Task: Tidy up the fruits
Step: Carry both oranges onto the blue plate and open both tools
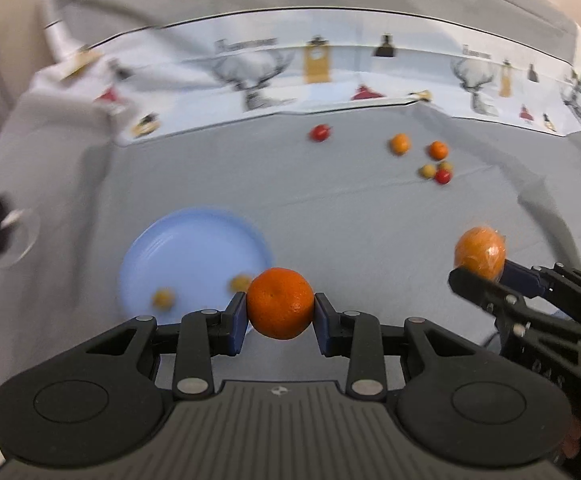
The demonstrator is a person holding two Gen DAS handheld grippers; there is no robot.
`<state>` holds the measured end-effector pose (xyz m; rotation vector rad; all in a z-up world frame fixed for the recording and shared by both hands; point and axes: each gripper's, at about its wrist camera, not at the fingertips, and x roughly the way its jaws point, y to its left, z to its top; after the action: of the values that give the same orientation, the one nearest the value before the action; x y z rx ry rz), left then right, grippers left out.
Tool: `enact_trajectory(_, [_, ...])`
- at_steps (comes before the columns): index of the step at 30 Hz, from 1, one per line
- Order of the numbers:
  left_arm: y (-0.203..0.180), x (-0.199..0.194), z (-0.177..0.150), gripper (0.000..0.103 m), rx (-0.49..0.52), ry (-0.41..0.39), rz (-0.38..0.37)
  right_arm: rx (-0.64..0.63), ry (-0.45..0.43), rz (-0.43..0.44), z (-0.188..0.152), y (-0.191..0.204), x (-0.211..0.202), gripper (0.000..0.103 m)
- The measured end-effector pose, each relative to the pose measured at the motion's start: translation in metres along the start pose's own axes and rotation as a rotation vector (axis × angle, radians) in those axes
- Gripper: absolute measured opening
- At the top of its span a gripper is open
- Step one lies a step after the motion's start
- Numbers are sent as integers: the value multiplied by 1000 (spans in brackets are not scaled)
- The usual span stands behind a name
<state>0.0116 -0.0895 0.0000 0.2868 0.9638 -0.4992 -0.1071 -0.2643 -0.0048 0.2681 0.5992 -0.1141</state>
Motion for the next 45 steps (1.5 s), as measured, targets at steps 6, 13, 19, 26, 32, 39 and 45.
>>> enact_trajectory(6, [52,-39,-52,38,-93,10,57,-78,72,131,-18,75,-20,37])
enact_trajectory(13, [85,-71,-87,38,-153,-37,95,-172,96,137,-27,122,-32,37])
enact_trajectory(19, [91,-86,-101,38,-172,-74,69,-222,75,118,-30,140,-47,37])
enact_trajectory(26, [93,-91,-108,38,-187,-89,54,-249,62,95,-33,150,-59,37])
enact_trajectory(32, [99,-93,-110,38,-201,-96,49,-269,64,90,-34,155,-60,37])
enact_trajectory(39, [104,-87,-109,38,-214,-84,51,-279,79,90,-34,157,-56,37])
enact_trajectory(45, [109,-76,-102,38,-213,-66,48,-272,104,88,-35,156,-47,37])
